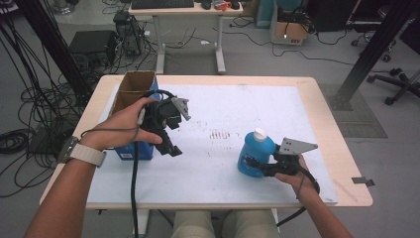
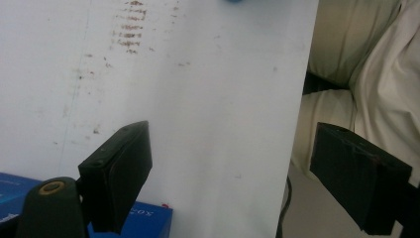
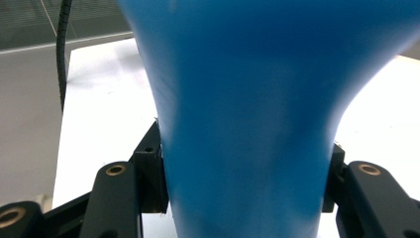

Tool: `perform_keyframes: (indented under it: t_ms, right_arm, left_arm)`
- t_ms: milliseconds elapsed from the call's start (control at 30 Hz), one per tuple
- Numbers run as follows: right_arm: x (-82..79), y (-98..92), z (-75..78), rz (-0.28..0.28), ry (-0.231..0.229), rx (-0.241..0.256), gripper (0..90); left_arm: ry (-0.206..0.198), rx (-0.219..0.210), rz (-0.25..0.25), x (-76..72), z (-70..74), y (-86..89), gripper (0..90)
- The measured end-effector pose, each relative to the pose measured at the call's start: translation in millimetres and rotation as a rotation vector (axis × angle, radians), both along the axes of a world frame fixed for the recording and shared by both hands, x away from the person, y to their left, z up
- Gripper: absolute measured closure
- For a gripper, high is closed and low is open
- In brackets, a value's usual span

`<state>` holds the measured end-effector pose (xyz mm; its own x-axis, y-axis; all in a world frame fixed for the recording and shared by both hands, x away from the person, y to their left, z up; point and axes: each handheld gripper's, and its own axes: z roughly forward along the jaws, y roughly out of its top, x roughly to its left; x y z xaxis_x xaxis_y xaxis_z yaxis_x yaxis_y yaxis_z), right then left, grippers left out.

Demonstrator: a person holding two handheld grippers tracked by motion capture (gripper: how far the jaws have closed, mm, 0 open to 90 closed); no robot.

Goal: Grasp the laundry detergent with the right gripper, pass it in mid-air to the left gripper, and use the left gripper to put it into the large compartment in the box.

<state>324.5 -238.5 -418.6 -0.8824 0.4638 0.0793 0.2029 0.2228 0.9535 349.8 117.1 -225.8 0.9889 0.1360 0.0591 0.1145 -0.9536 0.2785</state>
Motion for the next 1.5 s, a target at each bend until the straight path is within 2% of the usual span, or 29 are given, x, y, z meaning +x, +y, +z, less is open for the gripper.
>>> perform_keyframes:
  t_ms: [367, 533, 600, 1000, 1067, 1233, 1300, 1333, 1433, 1500]
  right_arm:
    - [0.6, -0.1, 0.8, 0.007, 0.001, -0.007, 43.2]
    - [2.5, -0.2, 0.9, 0.019, -0.017, -0.011, 43.3]
    - [1.6, -0.3, 1.3, 0.014, -0.001, -0.011, 43.3]
    - [1.7, -0.5, 1.8, 0.015, 0.006, -0.016, 43.2]
    - [2.6, -0.2, 1.7, 0.02, -0.005, -0.016, 43.2]
    - [1.9, -0.3, 1.8, 0.017, 0.004, -0.016, 43.2]
    - [3.3, 0.0, 1.6, 0.025, -0.013, -0.012, 43.2]
    - [1.8, -0.3, 1.8, 0.017, 0.006, -0.016, 43.2]
    - [3.6, 0.0, 1.7, 0.024, -0.017, -0.015, 43.2]
    - [3.1, -0.1, 2.0, 0.021, -0.01, -0.017, 43.2]
  left_arm:
    - [0.0, 0.001, -0.002, 0.8, 0.0, -0.4, 16.5]
    - [-0.002, -0.003, 0.0, 1.0, -0.2, -0.6, 16.4]
    - [-0.002, -0.005, 0.002, 0.7, -0.3, -0.7, 16.3]
    - [-0.004, -0.003, 0.003, 0.7, 0.9, -0.9, 16.1]
    - [-0.007, 0.001, -0.002, 1.3, 1.1, -0.9, 16.1]
    - [-0.006, -0.003, 0.002, 1.2, 0.6, -0.6, 16.0]
    - [-0.007, -0.003, 0.001, 1.3, 0.8, -0.6, 16.1]
    - [-0.006, -0.003, 0.001, 1.3, 0.7, -0.6, 16.0]
    - [-0.007, -0.002, 0.0, 1.3, 0.8, -0.8, 16.0]
    - [-0.007, -0.001, -0.001, 1.5, 0.9, -0.8, 16.0]
